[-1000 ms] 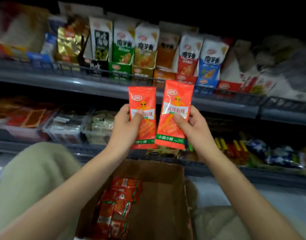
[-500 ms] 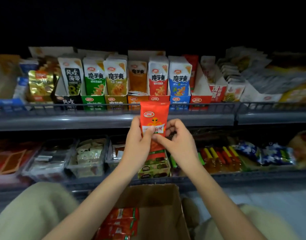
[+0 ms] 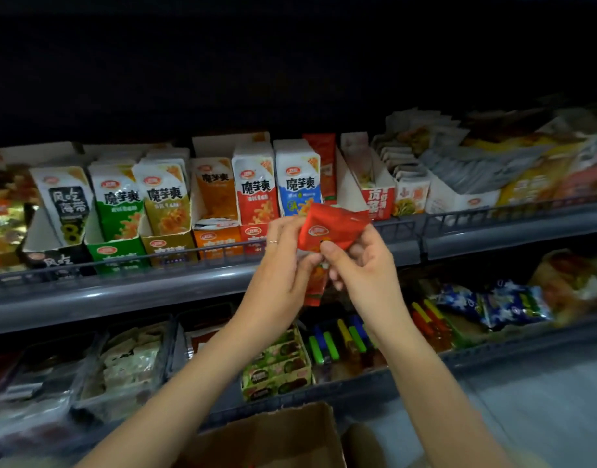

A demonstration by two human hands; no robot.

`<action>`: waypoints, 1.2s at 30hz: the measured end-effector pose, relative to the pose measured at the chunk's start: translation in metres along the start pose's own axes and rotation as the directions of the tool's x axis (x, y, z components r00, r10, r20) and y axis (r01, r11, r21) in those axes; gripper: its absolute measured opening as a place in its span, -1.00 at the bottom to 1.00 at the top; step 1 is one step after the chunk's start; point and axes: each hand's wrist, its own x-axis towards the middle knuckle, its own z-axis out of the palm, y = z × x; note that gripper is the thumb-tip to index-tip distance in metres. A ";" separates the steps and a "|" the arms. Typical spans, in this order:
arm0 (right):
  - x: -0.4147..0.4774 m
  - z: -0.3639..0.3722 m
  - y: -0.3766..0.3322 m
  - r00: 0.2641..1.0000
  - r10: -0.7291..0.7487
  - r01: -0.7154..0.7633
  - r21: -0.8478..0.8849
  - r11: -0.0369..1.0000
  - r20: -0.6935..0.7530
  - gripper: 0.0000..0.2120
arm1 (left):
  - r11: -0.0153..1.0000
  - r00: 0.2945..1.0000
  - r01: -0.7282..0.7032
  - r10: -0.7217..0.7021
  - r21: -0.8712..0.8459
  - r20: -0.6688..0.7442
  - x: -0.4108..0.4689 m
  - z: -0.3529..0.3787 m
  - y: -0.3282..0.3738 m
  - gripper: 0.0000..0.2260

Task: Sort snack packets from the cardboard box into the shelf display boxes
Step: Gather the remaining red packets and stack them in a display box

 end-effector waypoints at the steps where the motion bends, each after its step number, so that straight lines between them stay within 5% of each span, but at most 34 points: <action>1: 0.003 -0.004 -0.002 0.998 -0.038 0.038 -0.012 0.999 -0.040 -0.78 | 1.000 1.000 -0.008 0.008 0.008 0.028 0.005 0.003 -0.002 -0.65; 6: 0.019 -0.032 -0.008 0.851 -0.198 0.214 -0.023 0.977 -0.486 -0.78 | 0.901 0.996 -0.042 0.005 0.432 0.086 0.036 0.020 -0.035 -0.45; 9: 0.034 -0.053 -0.012 0.752 -0.224 0.296 0.013 0.955 -0.620 -0.81 | 0.610 0.968 -0.250 0.142 0.752 0.207 0.066 0.024 -0.061 -0.49; 12: 0.051 -0.066 -0.015 0.723 -0.243 0.318 -0.001 0.948 -0.647 -0.86 | 0.455 0.922 -0.388 0.194 0.801 0.336 0.088 0.030 -0.076 -0.62; 18: 0.092 -0.073 -0.019 0.779 -0.155 0.302 0.147 0.942 -0.608 -0.85 | 0.344 0.895 -0.446 0.165 0.826 0.415 0.087 0.041 -0.091 -0.64; 26: 0.162 -0.062 -0.012 0.915 -0.040 0.207 0.384 0.900 -0.401 -0.90 | 0.369 0.905 -0.407 0.289 0.835 0.314 0.084 0.052 -0.103 -0.66; 31: 0.191 -0.053 0.017 0.937 -0.180 0.201 0.041 0.979 -0.301 -0.89 | 0.374 0.900 -0.396 0.340 0.838 0.273 0.084 0.055 -0.107 -0.66; 36: 0.214 -0.045 0.044 0.982 -0.150 0.117 -0.254 0.960 -0.115 -0.77 | 0.390 0.892 -0.400 0.373 0.830 0.255 0.084 0.057 -0.109 -0.69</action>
